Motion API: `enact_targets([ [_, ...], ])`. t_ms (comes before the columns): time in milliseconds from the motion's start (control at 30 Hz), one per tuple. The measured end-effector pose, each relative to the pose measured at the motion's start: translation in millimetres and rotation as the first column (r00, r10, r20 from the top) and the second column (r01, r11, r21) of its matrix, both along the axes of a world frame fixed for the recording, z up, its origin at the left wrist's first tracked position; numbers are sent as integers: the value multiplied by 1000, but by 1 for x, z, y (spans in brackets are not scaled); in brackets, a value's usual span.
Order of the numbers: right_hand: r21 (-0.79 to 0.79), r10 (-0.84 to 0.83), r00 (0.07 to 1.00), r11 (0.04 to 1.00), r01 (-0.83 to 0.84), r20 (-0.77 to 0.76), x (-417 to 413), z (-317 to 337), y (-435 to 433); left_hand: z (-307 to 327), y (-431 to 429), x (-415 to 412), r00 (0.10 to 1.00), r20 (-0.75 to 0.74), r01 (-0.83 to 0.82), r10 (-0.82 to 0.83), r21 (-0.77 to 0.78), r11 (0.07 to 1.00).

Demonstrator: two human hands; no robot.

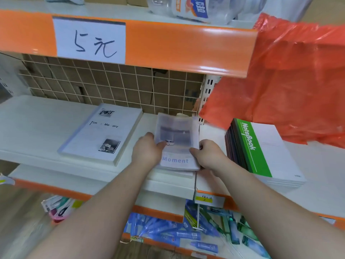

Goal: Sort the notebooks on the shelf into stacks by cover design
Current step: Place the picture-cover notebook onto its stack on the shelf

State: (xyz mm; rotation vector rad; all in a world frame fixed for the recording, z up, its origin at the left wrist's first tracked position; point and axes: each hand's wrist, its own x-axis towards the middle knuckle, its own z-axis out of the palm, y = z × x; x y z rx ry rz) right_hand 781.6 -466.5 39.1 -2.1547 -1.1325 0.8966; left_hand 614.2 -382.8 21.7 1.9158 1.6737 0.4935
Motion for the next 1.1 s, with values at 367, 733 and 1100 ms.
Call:
enact_targets([
  [367,-42,-5,980,999,14,199,-1,-30,7,-21,9,-1,982,-122,146,-141,31,989],
  [733,-7,-3,957,1000,6,289,-5,-42,7,-22,4,-5,974,-168,161,-149,56,985],
  [1100,0,-8,958,1000,9,287,-7,-48,3,-24,-1,-5,974,-202,116,-103,52,992],
])
